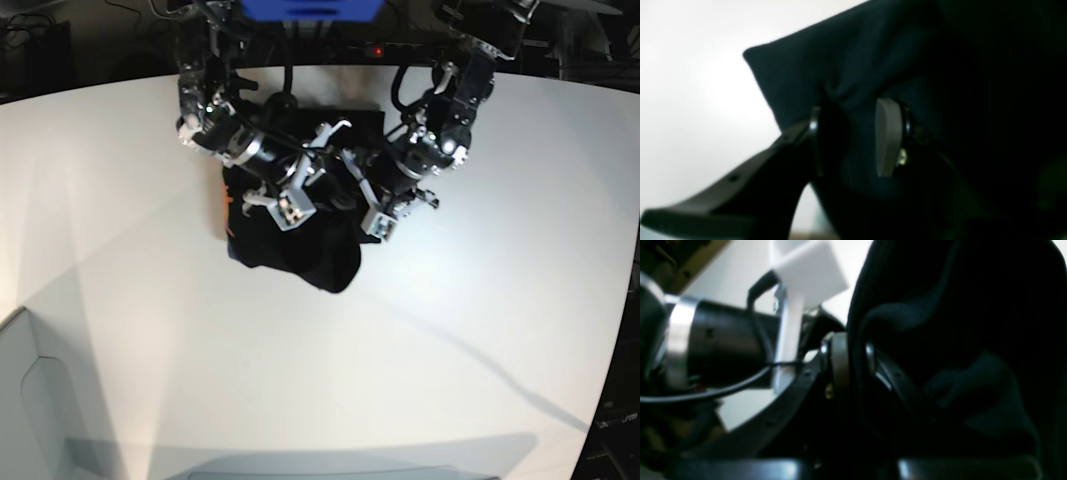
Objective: Fold the T-shirt properly
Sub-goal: 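Lift the strip's edge with both grippers and fold it over the bundle, then release the shirt and withdraw both grippers from the folded bundle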
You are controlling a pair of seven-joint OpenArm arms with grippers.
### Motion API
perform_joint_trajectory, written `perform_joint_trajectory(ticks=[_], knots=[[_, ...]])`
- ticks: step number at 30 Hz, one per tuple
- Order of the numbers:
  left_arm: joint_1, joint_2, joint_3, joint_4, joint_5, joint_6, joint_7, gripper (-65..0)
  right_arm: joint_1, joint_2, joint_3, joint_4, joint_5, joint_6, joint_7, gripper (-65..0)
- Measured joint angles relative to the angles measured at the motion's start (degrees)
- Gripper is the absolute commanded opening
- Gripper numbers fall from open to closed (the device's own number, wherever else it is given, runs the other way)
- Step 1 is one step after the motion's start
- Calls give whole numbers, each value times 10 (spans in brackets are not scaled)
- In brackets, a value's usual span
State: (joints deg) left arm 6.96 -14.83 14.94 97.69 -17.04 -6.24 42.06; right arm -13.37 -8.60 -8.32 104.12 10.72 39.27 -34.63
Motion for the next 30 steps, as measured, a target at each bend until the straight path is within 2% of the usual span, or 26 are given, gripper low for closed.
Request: perform_joint_trajectory(ticks=[7, 12, 15, 19, 25, 30], knots=[[52, 3, -85, 93, -7, 0, -16, -437, 0, 1, 3, 0, -13, 1, -16, -650], [85, 5, -151, 63, -4, -1, -19, -437, -3, 3, 3, 10, -13, 1, -18, -650], [82, 21, -167, 12, -4, 0, -15, -437, -8, 3, -3, 42, -13, 0, -20, -650], [80, 31, -176, 7, -5, 0, -16, -437, -7, 3, -31, 43, -10, 1, -20, -650], [51, 35, -175, 2, -6, -1, -21, -437, 5, 3, -55, -25, -10, 1, -16, -650], [60, 34, -179, 19, -5, -2, -15, -437, 33, 5, -49, -63, -13, 1, -16, -650]])
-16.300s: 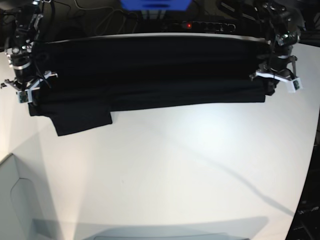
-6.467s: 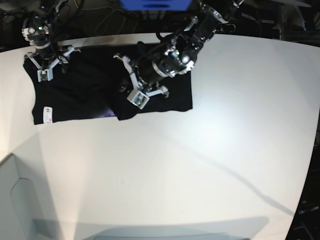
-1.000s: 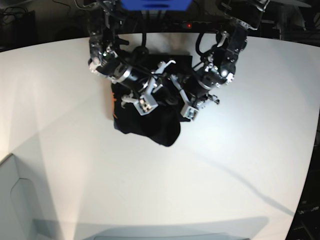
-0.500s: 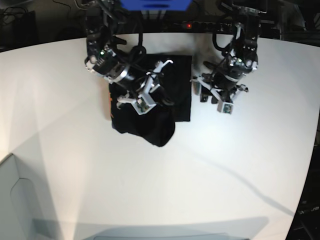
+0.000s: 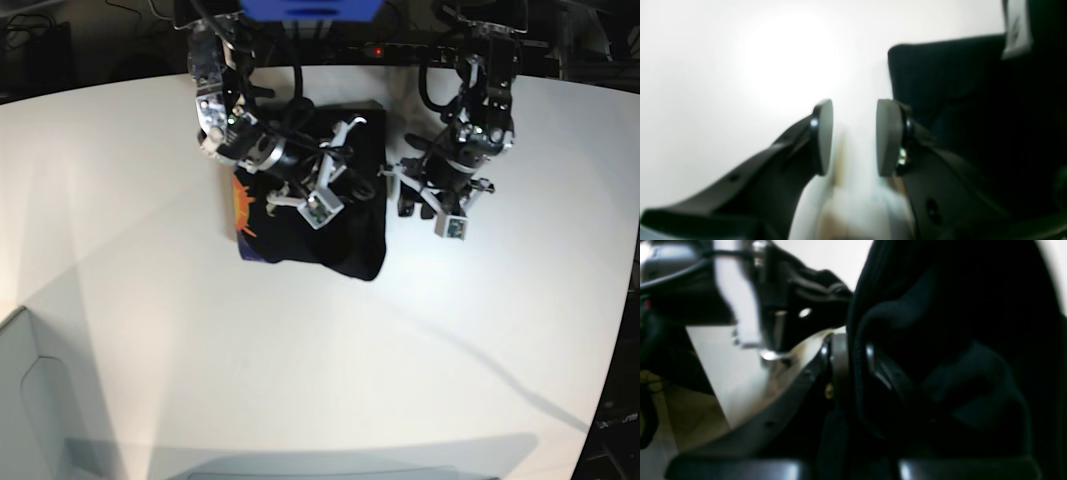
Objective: Fold the T-shirt properly
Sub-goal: 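Release the shirt and withdraw both grippers from the folded bundle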
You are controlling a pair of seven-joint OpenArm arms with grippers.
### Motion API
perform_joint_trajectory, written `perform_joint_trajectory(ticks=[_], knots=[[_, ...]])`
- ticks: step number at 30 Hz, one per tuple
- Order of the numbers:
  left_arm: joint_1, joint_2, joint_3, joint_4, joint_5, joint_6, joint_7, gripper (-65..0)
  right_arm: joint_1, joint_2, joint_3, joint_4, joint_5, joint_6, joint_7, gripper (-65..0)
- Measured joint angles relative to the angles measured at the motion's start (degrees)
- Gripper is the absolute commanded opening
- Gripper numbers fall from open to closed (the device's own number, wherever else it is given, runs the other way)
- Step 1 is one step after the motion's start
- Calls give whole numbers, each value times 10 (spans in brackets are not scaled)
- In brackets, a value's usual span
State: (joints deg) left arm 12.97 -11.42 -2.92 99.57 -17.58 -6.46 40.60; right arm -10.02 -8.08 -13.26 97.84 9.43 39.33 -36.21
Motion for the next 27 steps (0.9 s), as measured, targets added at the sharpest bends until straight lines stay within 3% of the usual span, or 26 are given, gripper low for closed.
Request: perform_joint_trajectory(ticks=[4, 11, 15, 21, 27], knots=[[5, 2, -45, 24, -4, -2, -3, -437, 3, 15, -3, -1, 0, 0, 0, -648], [20, 0, -122, 27, 0, -2, 7, -437, 2, 40, -3, 14, 3, 0, -4, -449], [26, 1, -160, 28, -1, -2, 2, -437, -32, 57, 1, 90, 2, 0, -6, -381], [32, -2, -182, 28, -7, -5, 5, -437, -59, 74, 2, 151, 11, 0, 4, -373], [43, -12, -246, 29, -2, -5, 8, -437, -72, 79, 68, 151, 7, 0, 0, -369]])
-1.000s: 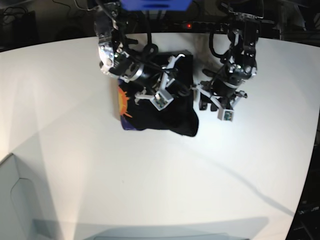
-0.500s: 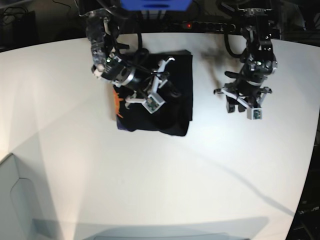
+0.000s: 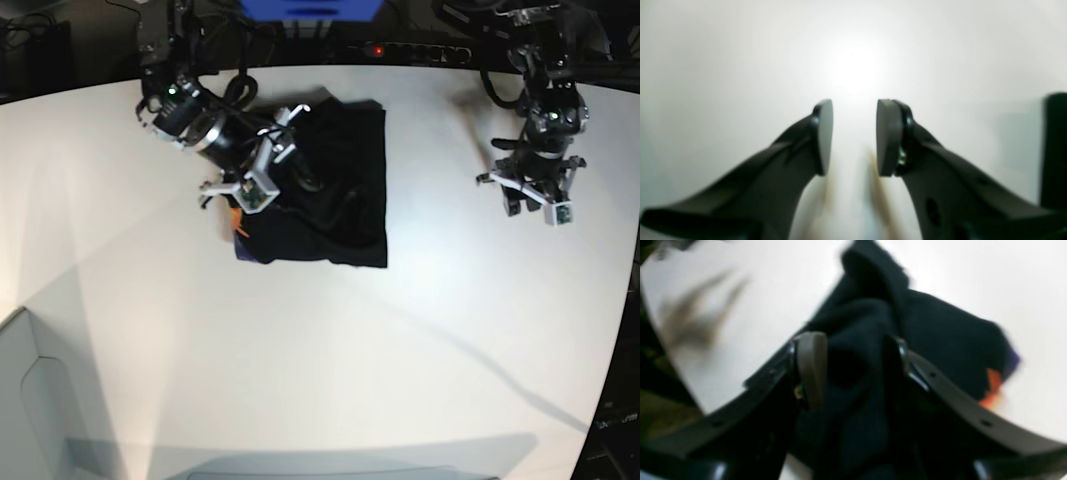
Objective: Fold the T-shirt properly
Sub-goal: 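Release the shirt and withdraw both grippers from the folded bundle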
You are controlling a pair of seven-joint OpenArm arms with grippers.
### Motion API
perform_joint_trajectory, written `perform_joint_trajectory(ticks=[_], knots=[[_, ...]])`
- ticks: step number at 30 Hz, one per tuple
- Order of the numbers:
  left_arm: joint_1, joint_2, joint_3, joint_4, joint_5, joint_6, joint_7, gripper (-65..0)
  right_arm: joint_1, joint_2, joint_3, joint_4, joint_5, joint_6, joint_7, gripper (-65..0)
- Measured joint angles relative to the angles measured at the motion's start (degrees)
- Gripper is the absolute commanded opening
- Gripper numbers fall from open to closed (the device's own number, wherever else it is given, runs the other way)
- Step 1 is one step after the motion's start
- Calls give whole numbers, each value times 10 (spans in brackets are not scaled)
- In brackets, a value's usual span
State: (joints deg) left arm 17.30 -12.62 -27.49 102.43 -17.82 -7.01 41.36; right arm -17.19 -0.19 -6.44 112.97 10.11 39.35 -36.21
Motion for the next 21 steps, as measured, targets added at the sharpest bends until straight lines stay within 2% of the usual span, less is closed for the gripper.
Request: perform_joint_trajectory(ticks=[5, 14, 16, 21], knots=[[-2, 0, -39, 0, 1, 1, -4, -437, 24, -5, 10, -6, 0, 0, 1, -369], [-2, 1, -39, 0, 0, 1, -4, -437, 35, -4, 6, -73, -5, 0, 0, -381], [0, 1, -39, 0, 0, 1, -4, -437, 31, -4, 5, -72, -2, 0, 3, -423], [5, 2, -45, 0, 0, 1, -4, -437, 30, -1, -19, -68, -3, 0, -1, -637]])
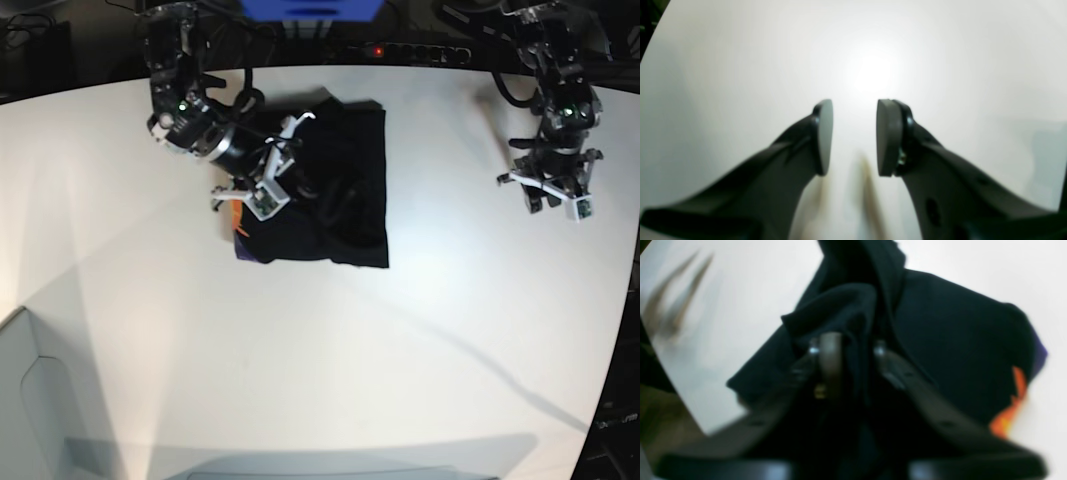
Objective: Fold the T-shirt properly
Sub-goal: 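Release the shirt and withdraw both grippers from the folded bundle, then push the bundle's edge with the right gripper to square it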
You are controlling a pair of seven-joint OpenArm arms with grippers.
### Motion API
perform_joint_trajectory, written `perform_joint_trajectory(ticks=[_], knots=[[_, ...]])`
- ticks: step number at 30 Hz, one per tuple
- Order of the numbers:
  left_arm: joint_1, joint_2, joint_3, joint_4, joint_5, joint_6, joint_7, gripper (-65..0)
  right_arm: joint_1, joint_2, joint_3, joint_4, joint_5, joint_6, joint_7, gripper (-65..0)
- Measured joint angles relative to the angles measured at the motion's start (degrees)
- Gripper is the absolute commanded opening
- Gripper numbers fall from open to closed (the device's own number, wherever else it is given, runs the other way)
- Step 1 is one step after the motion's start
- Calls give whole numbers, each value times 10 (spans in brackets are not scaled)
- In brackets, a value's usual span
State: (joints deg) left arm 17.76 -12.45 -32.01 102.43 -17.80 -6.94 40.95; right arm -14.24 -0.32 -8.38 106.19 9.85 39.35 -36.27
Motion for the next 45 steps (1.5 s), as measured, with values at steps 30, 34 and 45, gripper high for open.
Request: perform_joint_trajectory(ticks=[30, 34, 45], knots=[[0, -14, -36, 21, 0, 1, 0, -437, -39, 76, 27, 67, 9, 0, 6, -282], [0, -15, -36, 21, -2, 0, 0, -437, -36, 76, 64, 35, 5, 0, 3, -282], [8, -12, -50, 21, -2, 0, 2, -437, -38, 44, 200, 38, 2, 0, -2, -281]])
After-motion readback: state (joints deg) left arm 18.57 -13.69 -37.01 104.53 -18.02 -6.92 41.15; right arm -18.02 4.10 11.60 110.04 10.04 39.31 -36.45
